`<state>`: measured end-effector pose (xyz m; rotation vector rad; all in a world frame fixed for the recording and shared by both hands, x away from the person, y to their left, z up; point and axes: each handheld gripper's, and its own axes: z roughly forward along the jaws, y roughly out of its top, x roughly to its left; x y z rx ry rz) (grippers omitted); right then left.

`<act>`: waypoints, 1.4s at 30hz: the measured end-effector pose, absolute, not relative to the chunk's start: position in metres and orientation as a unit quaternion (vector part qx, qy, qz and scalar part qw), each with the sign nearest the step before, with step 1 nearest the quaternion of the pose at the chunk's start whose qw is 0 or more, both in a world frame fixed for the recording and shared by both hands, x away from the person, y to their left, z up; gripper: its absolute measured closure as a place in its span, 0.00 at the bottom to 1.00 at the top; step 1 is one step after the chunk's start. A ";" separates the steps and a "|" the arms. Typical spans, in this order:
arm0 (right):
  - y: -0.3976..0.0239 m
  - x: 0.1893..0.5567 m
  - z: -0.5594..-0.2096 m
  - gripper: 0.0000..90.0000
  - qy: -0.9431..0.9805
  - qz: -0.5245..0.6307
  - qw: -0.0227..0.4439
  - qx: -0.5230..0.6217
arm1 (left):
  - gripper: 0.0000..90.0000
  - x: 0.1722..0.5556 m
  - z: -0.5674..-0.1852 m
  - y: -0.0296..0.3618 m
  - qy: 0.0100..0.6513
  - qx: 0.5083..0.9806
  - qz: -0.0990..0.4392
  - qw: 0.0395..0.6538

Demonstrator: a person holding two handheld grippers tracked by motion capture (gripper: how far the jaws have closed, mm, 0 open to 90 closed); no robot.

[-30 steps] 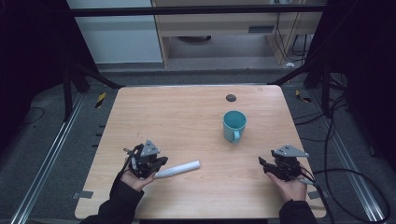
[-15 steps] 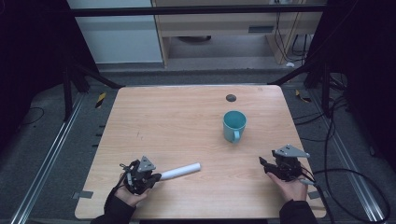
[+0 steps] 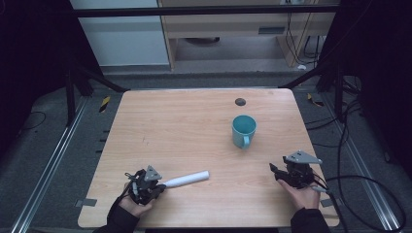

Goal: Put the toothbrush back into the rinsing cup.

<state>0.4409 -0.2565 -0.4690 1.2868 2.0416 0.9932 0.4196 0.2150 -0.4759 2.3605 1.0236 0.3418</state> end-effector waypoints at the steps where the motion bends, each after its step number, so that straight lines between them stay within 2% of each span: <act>1: -0.257 0.441 -0.469 0.45 0.755 0.367 0.263 0.476 | 1.00 0.421 -0.476 0.216 0.383 0.873 0.129 0.271; 42: -0.256 0.442 -0.470 0.46 0.756 0.366 0.262 0.476 | 1.00 0.481 -0.479 0.227 0.432 0.842 0.161 0.281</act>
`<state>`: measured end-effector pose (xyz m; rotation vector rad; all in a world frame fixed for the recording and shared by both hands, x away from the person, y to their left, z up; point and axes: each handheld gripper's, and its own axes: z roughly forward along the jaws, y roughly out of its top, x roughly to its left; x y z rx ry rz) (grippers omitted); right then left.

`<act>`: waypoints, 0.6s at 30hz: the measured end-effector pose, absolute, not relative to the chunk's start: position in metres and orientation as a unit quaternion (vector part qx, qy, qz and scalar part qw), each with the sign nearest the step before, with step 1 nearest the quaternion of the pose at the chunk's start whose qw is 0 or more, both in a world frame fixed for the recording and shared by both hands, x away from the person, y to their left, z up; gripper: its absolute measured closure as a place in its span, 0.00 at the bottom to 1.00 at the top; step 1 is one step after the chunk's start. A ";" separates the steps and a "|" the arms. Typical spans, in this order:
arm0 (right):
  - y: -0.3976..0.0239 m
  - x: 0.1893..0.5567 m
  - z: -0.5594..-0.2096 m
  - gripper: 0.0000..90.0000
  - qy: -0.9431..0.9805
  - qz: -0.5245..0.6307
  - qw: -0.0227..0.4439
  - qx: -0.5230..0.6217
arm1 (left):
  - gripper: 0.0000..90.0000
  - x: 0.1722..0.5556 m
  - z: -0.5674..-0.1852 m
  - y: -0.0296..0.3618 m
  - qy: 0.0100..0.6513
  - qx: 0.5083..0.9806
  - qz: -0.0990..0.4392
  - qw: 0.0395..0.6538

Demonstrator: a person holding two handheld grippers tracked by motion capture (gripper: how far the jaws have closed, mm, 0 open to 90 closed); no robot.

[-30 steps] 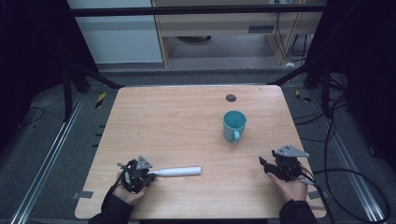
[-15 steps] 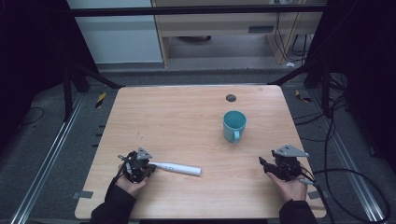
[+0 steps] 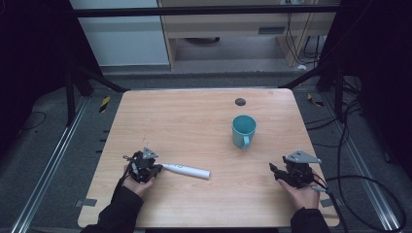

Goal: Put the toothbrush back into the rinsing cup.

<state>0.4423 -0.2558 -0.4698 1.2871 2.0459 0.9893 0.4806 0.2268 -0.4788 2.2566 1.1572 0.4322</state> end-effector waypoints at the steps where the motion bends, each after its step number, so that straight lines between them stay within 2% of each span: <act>1: -0.256 0.442 -0.470 0.46 0.756 0.366 0.262 0.476 | 1.00 0.481 -0.479 0.227 0.432 0.842 0.160 0.281; 9: -0.256 0.442 -0.470 0.46 0.756 0.365 0.262 0.476 | 1.00 0.490 -0.475 0.223 0.436 0.835 0.168 0.291; 18: -0.256 0.442 -0.470 0.46 0.756 0.364 0.263 0.477 | 1.00 0.505 -0.453 0.209 0.425 0.823 0.186 0.327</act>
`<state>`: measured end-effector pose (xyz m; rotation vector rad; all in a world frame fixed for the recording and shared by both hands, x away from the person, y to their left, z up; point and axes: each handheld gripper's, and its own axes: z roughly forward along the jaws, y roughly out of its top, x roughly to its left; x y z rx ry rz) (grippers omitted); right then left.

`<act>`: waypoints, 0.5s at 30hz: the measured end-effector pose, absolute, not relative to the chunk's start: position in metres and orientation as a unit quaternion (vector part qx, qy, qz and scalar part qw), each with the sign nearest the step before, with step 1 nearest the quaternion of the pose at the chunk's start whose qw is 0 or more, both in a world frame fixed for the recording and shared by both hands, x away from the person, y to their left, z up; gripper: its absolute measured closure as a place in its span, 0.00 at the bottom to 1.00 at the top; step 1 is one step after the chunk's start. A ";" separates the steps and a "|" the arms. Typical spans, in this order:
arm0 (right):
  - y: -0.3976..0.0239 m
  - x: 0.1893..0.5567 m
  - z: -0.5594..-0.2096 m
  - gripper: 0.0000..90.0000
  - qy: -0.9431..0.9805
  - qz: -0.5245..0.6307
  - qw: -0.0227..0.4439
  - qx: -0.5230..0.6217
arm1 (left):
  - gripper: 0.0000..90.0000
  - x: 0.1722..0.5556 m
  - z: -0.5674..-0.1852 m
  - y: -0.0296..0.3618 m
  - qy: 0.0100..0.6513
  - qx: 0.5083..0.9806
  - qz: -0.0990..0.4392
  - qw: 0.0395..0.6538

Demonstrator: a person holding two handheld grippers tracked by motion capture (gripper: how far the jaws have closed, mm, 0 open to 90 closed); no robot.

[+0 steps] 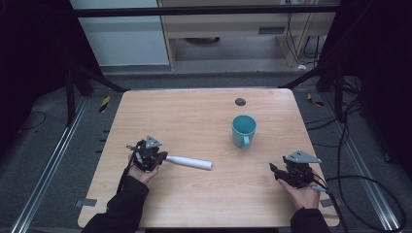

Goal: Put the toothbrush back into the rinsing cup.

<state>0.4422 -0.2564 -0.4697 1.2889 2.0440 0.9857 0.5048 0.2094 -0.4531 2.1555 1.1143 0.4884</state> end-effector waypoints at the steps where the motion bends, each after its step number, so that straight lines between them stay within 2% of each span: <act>1: -0.256 0.442 -0.470 0.46 0.756 0.364 0.263 0.477 | 1.00 0.508 -0.450 0.205 0.423 0.821 0.188 0.335; 15: -0.258 0.442 -0.469 0.46 0.753 0.367 0.265 0.477 | 1.00 0.524 -0.453 0.136 0.378 0.842 0.166 0.348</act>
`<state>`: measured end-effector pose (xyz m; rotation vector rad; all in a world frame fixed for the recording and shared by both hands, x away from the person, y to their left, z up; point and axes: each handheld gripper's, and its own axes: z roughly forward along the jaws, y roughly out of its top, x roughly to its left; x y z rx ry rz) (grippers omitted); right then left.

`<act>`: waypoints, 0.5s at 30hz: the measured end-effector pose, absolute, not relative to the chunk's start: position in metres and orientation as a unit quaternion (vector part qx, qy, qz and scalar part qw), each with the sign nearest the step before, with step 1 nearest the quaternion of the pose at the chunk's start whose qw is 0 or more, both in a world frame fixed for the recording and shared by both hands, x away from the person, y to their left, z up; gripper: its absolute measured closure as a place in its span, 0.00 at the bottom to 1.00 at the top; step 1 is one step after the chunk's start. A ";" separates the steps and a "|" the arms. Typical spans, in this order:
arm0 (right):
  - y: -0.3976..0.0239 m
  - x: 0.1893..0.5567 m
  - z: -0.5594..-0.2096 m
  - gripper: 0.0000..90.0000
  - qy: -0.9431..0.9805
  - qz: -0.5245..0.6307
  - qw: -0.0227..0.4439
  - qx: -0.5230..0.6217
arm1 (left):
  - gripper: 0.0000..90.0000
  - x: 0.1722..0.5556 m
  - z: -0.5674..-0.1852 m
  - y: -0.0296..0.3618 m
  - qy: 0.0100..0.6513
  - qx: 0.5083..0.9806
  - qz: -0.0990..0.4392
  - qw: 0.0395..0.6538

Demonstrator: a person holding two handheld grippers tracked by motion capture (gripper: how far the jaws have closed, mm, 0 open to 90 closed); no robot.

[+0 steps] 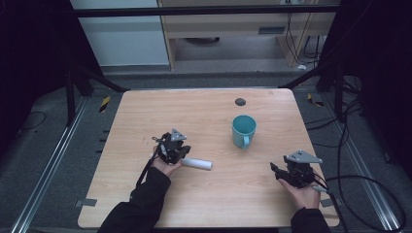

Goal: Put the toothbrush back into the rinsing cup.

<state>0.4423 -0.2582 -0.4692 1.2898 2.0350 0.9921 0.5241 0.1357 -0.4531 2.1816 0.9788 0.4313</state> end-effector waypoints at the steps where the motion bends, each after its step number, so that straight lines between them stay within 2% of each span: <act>1: -0.258 0.442 -0.469 0.46 0.753 0.367 0.265 0.477 | 1.00 0.524 -0.454 0.132 0.376 0.843 0.164 0.349; 15: -0.259 0.443 -0.469 0.46 0.754 0.368 0.264 0.477 | 1.00 0.523 -0.472 0.080 0.344 0.870 0.134 0.328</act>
